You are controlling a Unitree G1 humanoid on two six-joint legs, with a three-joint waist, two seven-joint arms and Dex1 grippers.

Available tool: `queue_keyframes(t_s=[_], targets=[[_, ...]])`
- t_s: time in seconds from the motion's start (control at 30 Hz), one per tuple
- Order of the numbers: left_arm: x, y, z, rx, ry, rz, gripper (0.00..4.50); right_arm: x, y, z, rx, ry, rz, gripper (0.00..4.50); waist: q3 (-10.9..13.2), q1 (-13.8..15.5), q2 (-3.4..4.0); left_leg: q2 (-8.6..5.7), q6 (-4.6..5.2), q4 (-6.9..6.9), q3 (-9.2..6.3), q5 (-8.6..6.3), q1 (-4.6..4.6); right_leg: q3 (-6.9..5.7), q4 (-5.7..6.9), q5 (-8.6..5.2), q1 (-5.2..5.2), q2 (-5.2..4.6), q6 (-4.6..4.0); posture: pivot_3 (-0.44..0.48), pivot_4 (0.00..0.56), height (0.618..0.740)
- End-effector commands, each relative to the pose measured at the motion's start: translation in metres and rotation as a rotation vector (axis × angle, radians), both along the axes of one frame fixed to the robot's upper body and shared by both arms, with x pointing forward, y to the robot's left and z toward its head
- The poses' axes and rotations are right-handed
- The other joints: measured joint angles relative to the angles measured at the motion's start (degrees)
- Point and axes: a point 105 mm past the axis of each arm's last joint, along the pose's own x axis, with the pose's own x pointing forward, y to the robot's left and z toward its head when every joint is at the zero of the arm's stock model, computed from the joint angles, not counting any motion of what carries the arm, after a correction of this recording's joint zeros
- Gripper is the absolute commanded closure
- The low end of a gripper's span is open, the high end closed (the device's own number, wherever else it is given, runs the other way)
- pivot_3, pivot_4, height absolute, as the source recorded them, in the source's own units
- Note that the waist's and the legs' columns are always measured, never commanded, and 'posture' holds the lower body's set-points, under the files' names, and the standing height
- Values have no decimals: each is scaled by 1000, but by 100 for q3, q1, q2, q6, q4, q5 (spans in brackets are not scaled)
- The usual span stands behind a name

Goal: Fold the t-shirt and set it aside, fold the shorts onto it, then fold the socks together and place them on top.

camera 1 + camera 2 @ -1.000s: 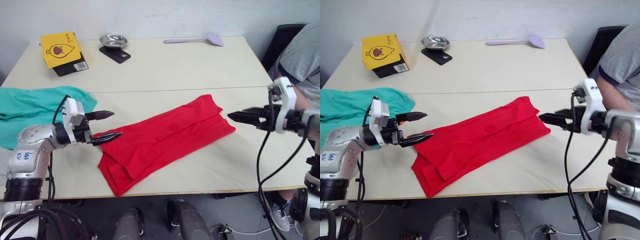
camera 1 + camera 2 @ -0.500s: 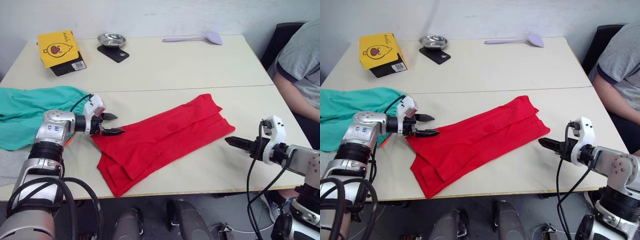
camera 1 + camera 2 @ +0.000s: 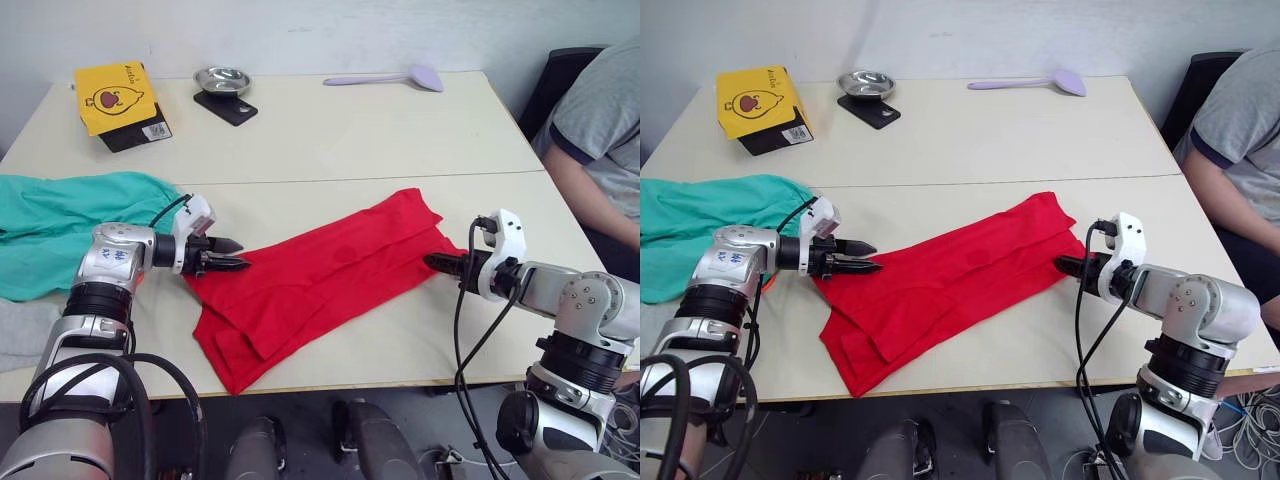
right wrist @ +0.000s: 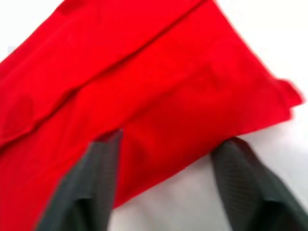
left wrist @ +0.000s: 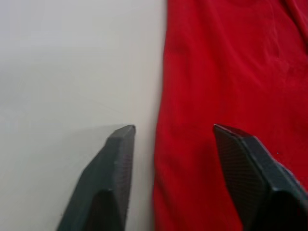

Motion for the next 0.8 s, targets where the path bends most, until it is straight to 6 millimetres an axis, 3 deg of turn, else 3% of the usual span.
queue_keyframes(t_s=[0.03, 0.17, 0.37, 0.53, 0.67, 0.8], targets=[[-3, 2, 7, -25, -10, 7, 3265, 9, 5, 2, -20, -16, 22, 3139, 0, -8, 0, 0, 0, 0, 0, 0, 0, 0, 0, 0, 0, 0, 0, 0, 150, 740], [-9, 4, 8, -61, -1, 49, 4482, 25, 3, 18, -110, -100, 55, 4479, 2, -20, 3, 0, 0, 1, 2, 0, -2, 2, 2, 0, -3, 0, 0, 0, 150, 740], [-22, -2, 13, -114, -62, 170, 4482, 53, 18, 51, -201, -233, 152, 4479, 5, -24, 8, -1, -1, 2, 0, 3, -13, 4, 2, 0, -11, -2, 0, 0, 150, 740], [-60, -24, 7, -150, -20, 217, 4482, 88, 33, 76, -244, -337, 159, 4479, 5, -44, 8, -1, -1, 3, -3, 6, -15, 5, 0, 0, -12, -3, 0, 0, 150, 740], [-80, -35, 2, -173, -57, 343, 4482, 105, 50, 77, -277, -342, 209, 4479, 5, -11, 9, -3, -1, 3, -3, 6, -18, 8, -5, 0, -12, -5, 0, 0, 150, 740], [-95, -41, 5, -197, -114, 467, 4482, 114, 54, 70, -316, -326, 234, 4479, 5, 17, 9, -3, 0, 6, -8, 7, -19, 9, -5, 1, -12, -4, 1, 0, 150, 740]])
